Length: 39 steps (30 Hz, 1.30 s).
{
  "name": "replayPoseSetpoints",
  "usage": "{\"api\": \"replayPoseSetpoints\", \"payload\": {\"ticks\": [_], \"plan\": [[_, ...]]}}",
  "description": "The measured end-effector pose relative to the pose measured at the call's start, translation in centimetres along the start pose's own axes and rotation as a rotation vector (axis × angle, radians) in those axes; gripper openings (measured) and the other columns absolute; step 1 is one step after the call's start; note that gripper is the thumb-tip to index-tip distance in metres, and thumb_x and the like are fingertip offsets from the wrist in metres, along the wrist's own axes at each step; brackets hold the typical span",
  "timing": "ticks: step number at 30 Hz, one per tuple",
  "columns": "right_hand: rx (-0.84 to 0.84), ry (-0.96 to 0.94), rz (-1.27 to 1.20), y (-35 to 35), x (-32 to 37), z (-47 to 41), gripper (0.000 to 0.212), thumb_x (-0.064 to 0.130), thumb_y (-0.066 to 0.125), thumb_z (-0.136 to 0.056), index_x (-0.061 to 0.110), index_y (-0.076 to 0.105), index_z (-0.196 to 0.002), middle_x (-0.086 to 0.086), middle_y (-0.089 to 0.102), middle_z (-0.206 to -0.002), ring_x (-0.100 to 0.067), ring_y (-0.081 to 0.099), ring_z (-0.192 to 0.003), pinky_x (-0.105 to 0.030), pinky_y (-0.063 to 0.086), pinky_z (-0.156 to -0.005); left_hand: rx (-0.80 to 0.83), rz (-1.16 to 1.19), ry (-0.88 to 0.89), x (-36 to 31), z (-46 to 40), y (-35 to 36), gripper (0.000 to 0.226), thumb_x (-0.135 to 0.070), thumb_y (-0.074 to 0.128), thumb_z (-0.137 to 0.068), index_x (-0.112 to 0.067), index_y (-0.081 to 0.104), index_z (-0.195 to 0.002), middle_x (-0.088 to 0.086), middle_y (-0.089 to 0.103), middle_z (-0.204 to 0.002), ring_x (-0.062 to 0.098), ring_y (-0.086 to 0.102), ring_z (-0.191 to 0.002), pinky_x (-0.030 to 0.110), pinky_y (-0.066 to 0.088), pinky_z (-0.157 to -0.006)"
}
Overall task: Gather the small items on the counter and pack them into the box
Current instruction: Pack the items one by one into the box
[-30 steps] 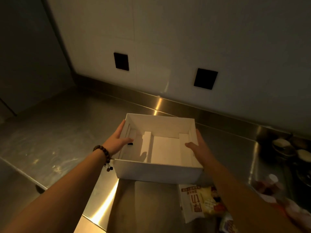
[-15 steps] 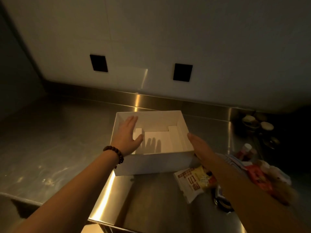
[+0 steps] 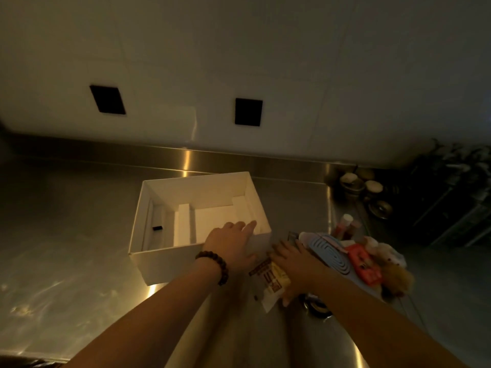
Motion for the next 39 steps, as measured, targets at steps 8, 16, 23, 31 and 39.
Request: {"api": "replayPoseSetpoints", "payload": {"ticks": [8,16,23,31,39], "plan": [[-0.124,-0.090,0.061,-0.4,0.2,-0.1,0.083,0.040,0.071,-0.071,0.023,0.028,-0.140,-0.007,0.037,-0.139,-0.028,0.031,-0.130,-0.050,0.008,-0.114,0.007,0.030,-0.047,0.0,-0.4,-0.1,0.065,-0.056,0.050,-0.085,-0.032,0.026,-0.140,-0.004,0.050,-0.131,0.019,0.052,-0.112,0.036,0.049,-0.088],[-0.225,-0.082,0.100,-7.3,-3.3,4.6,0.071,0.043,0.066,-0.075,0.030,0.033,-0.137,-0.001,0.038,-0.135,-0.022,0.029,-0.128,-0.044,0.010,-0.114,0.057,0.165,-0.122,-0.2,-0.3,-0.3,0.067,-0.067,0.042,-0.085,-0.033,0.030,-0.141,-0.005,0.050,-0.133,0.017,0.054,-0.112,0.033,0.048,-0.091],[-0.435,0.024,0.013,-13.5,-5.2,7.3,0.078,0.050,0.066,-0.073,0.027,0.032,-0.139,0.003,0.039,-0.133,-0.017,0.031,-0.123,-0.032,0.023,-0.107,-0.149,0.860,-0.166,-0.9,-1.1,-4.7,0.058,-0.057,0.050,-0.086,-0.022,0.045,-0.132,-0.002,0.059,-0.119,0.011,0.057,-0.106,0.027,0.050,-0.083],[-0.596,-0.077,-0.165,-17.7,1.1,0.2,0.092,0.045,0.068,-0.073,0.033,0.014,-0.146,-0.001,0.039,-0.130,-0.019,0.032,-0.121,-0.039,0.028,-0.109,-0.261,1.294,-0.431,4.5,-1.4,-8.6,0.019,-0.018,0.064,-0.087,-0.017,0.061,-0.105,0.003,0.067,-0.101,0.019,0.065,-0.094,0.034,0.057,-0.077],[-0.456,-0.178,-0.149,-16.2,6.3,-10.5,0.086,0.032,0.064,-0.079,0.043,0.009,-0.145,-0.001,0.033,-0.136,-0.020,0.029,-0.124,-0.037,0.032,-0.103,-0.239,1.055,-0.607,15.3,-2.4,-5.0,0.011,-0.011,0.062,-0.088,-0.013,0.059,-0.099,0.008,0.068,-0.101,0.018,0.065,-0.087,0.026,0.055,-0.067]]}}
Point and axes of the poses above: each hand's wrist, its own z-axis away from the middle knuckle, its own y-axis out of the palm, x = y × z, the point moved 3 cm from there along -z, towards the middle knuckle
